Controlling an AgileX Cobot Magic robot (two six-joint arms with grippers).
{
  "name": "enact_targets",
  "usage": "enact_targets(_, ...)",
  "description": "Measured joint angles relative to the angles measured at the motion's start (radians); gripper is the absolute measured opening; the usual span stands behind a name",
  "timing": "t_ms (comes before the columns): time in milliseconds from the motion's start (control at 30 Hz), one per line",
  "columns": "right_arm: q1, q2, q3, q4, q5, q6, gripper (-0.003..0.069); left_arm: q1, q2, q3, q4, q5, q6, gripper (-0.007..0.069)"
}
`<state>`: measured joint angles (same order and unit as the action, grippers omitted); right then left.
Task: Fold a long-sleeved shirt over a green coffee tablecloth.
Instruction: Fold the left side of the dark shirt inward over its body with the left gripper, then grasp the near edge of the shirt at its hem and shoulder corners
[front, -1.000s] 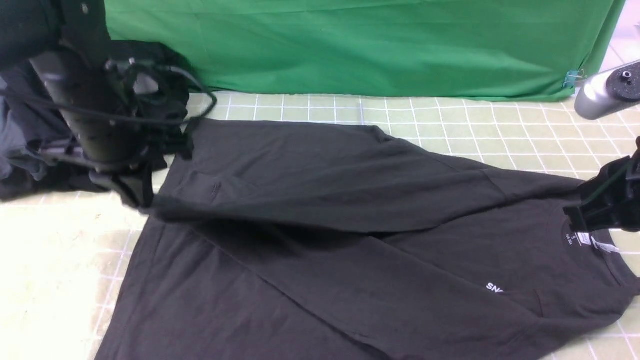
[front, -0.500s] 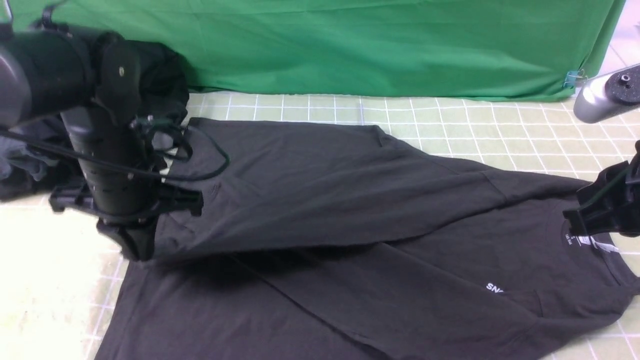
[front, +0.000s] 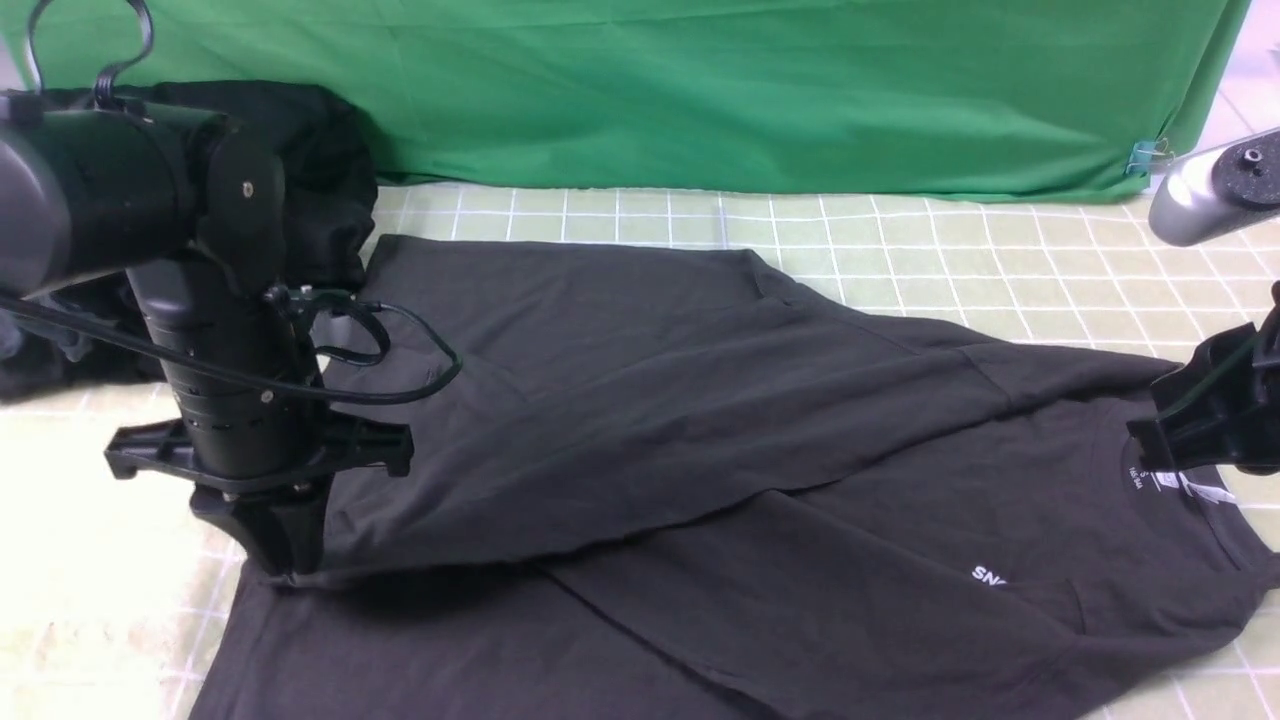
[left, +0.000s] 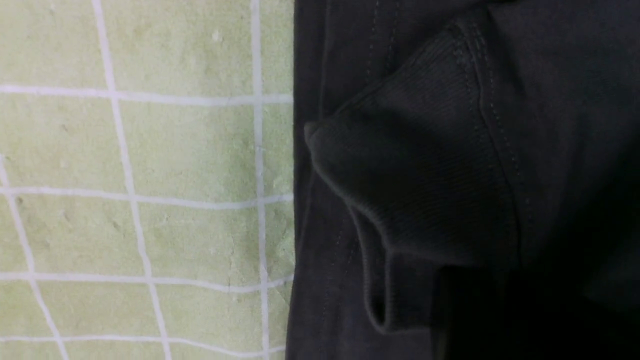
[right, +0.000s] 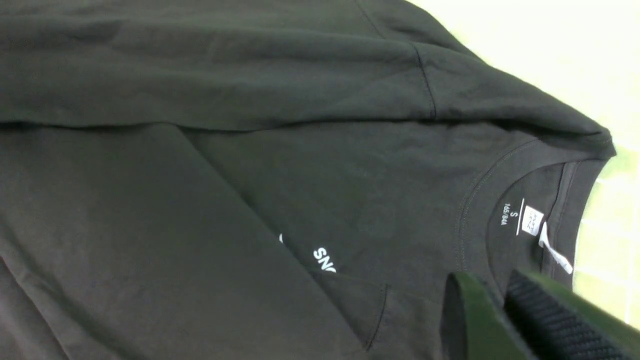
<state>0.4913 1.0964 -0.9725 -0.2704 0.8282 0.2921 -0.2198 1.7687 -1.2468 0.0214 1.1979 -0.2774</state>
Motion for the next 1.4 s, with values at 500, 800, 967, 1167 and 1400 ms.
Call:
enact_targets(500, 0.000, 0.000, 0.000, 0.001, 0.003, 0.000, 0.0125, 0.000, -0.295, 0.334, -0.032, -0.020, -0.012, 0.0453)
enact_targets(800, 0.000, 0.000, 0.000, 0.001, 0.003, -0.024, 0.0136, 0.000, -0.380, 0.634, -0.021, -0.275, -0.029, 0.0454)
enact_targets(967, 0.000, 0.000, 0.000, 0.001, 0.002, -0.025, 0.0136, 0.000, -0.355, 0.672, 0.039, -0.331, -0.116, 0.0454)
enact_targets(1167, 0.000, 0.000, 0.000, 0.022, 0.009, -0.067, 0.0142, 0.000, -0.340, 0.673, 0.039, -0.386, -0.133, 0.0391)
enact_targets(1400, 0.000, 0.000, 0.000, 0.182, 0.060, -0.292, 0.0156, 0.000, -0.324, 0.654, 0.019, -0.366, -0.103, 0.0093)
